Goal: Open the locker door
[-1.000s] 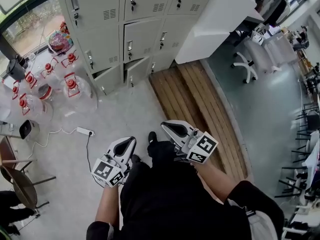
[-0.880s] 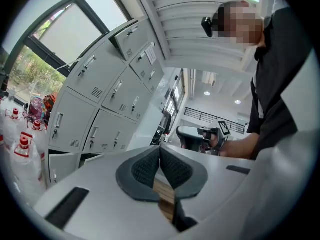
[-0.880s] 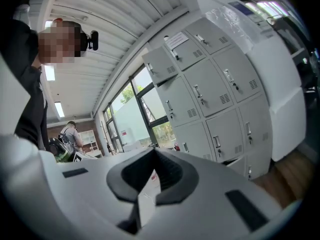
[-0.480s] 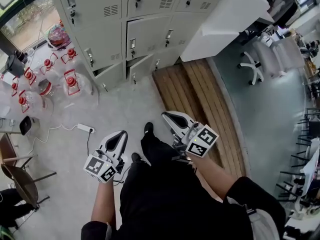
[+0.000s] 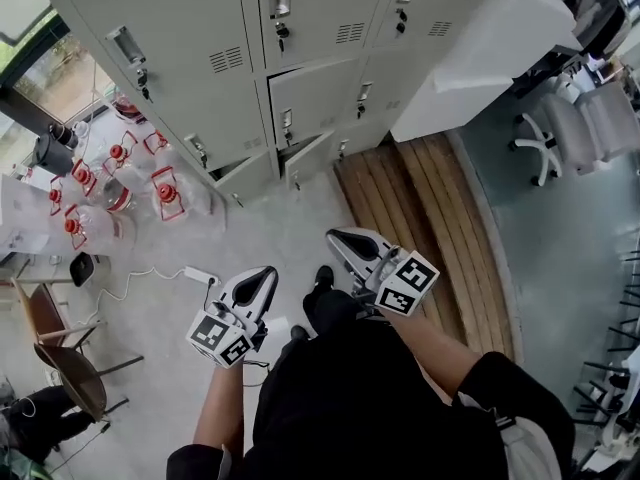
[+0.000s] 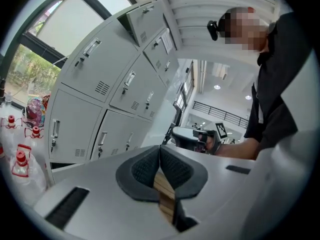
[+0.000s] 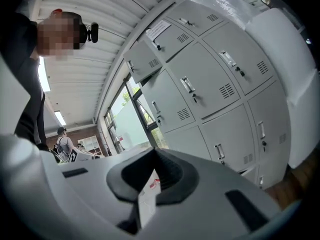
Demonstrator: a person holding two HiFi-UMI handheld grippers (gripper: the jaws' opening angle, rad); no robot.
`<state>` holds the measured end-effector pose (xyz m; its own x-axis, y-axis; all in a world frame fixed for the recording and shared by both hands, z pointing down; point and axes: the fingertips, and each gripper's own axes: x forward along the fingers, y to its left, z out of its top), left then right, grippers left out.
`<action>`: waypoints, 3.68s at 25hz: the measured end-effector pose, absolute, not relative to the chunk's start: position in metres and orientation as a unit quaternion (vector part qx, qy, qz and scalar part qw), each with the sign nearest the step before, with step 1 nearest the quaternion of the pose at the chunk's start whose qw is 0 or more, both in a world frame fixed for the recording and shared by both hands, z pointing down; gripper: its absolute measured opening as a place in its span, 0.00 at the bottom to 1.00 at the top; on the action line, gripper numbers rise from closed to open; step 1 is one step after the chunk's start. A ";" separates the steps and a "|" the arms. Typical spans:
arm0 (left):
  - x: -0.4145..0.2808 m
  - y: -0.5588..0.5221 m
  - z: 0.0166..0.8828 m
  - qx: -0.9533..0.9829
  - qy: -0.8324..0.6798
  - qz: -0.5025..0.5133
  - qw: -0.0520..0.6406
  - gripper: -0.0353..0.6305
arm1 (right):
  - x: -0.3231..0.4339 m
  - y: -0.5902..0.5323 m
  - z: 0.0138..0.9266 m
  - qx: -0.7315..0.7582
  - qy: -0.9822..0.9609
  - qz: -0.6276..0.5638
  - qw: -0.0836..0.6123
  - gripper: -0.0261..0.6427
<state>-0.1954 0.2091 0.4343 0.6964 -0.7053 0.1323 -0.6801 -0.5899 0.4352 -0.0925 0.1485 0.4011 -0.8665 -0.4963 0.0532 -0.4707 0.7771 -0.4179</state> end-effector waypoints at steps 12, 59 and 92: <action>-0.217 0.107 0.399 0.857 -0.457 -0.068 0.228 0.08 | -0.111 0.045 0.398 -0.188 0.959 -0.211 0.037 0.06; -0.279 -0.090 0.454 0.940 -0.215 0.059 0.260 0.08 | -0.169 -0.174 0.565 -0.406 0.886 -0.224 -0.005 0.17; -0.303 -0.087 0.494 0.928 -0.201 0.124 0.288 0.08 | -0.209 -0.239 0.661 -0.436 0.873 -0.137 -0.171 0.25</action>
<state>-0.3030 -0.0875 0.4939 0.8882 -0.3019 0.3463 -0.4448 -0.7535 0.4842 -0.2093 -0.2386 0.6608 -0.5620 -0.7141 0.4173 -0.8075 0.5831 -0.0896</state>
